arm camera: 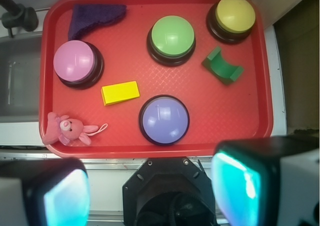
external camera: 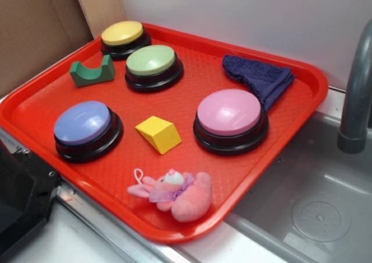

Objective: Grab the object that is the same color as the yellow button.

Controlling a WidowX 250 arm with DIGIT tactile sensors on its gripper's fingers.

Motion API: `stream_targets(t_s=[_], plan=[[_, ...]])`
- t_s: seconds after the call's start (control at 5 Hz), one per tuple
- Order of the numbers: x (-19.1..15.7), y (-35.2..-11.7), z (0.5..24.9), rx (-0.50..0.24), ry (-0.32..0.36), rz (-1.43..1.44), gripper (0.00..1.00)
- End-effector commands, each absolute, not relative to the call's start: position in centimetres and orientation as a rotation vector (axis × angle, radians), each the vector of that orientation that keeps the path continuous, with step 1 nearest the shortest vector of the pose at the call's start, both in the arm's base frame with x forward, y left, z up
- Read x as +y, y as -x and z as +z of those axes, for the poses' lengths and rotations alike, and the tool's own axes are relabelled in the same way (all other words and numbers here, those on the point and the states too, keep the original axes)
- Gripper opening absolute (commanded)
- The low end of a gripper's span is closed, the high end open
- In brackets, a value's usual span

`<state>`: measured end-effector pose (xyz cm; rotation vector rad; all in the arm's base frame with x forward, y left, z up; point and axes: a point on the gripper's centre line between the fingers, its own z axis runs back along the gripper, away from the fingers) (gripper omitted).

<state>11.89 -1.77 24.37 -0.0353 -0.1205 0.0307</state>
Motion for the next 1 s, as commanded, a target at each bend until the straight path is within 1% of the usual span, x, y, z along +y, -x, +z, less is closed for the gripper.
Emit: stream_targets(t_s=[0.0, 0.2, 0.4, 0.6, 0.8], plan=[[-1.8, -11.9, 24.4, -0.120, 0.035, 0.031, 1.00], [-2.7, -13.5, 22.2, -0.177, 0.046, -0.211, 1.00], [-4.1, -14.8, 19.9, -0.201, -0.016, -0.467, 1.00], [-5.5, -15.8, 17.3, -0.247, -0.036, -0.719, 1.00], [-5.8, -17.4, 14.6, -0.284, 0.005, -0.965, 1.00]])
